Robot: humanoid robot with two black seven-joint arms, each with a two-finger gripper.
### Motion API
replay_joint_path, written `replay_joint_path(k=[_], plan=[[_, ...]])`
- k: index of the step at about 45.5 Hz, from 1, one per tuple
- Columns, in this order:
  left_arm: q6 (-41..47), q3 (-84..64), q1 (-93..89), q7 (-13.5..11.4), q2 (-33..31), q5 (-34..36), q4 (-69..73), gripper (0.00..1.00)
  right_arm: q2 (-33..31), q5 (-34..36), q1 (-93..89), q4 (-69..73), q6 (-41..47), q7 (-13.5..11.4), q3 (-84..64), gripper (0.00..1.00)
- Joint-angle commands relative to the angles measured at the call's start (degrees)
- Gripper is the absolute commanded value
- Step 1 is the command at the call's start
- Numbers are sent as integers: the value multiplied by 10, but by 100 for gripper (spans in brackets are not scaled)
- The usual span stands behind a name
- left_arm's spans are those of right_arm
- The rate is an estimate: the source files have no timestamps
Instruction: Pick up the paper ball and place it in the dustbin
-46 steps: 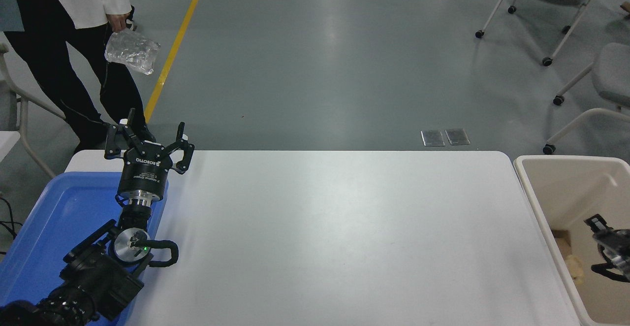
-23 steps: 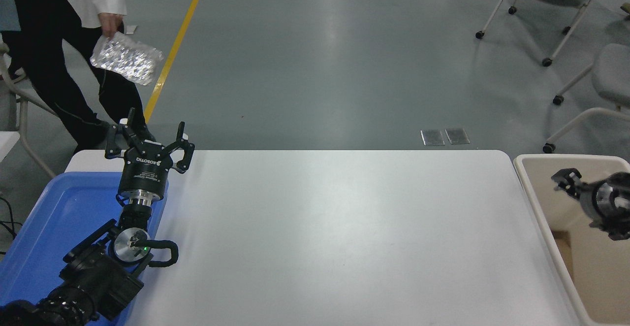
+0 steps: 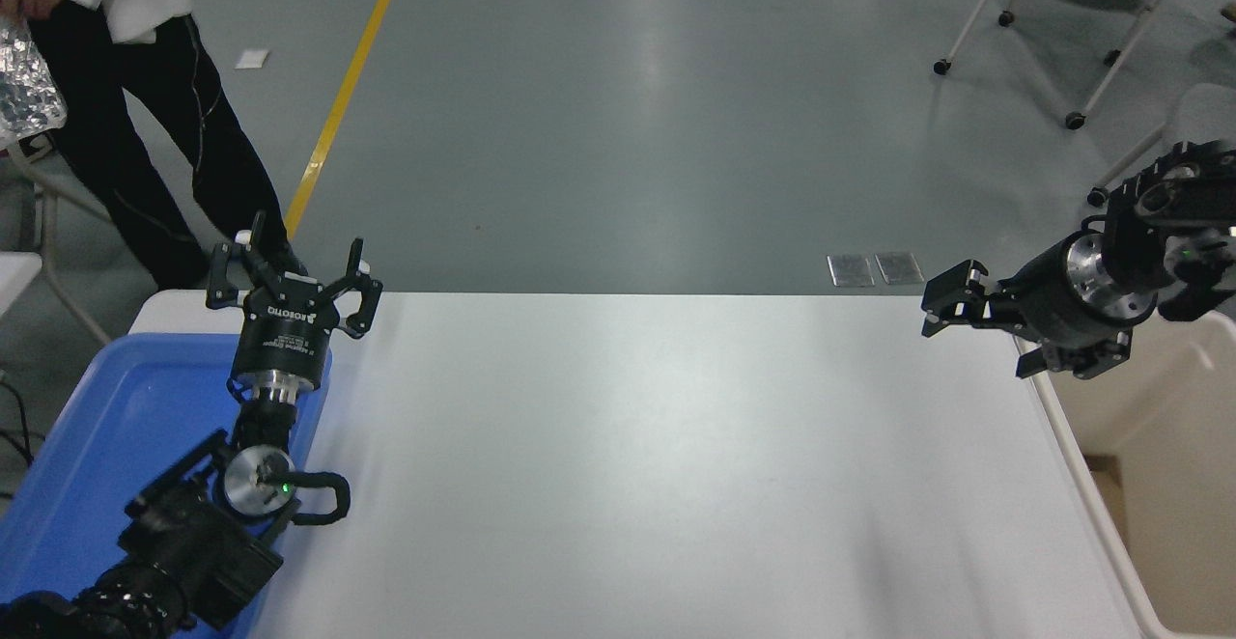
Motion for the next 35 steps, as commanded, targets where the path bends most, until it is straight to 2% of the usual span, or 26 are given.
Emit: replay_joint_path(k=[1, 8, 21, 35], plan=[[0, -1, 0, 0, 0, 0, 0, 99, 72, 18, 156, 79, 93, -2, -13, 100], [0, 0, 0, 0, 0, 0, 0, 99, 99, 47, 182, 86, 145, -3, -1, 100], [0, 0, 0, 0, 0, 0, 0, 99, 132, 53, 229, 90, 146, -3, 2, 100], [0, 0, 0, 0, 0, -1, 0, 99, 135, 69, 237, 90, 146, -4, 19, 100]])
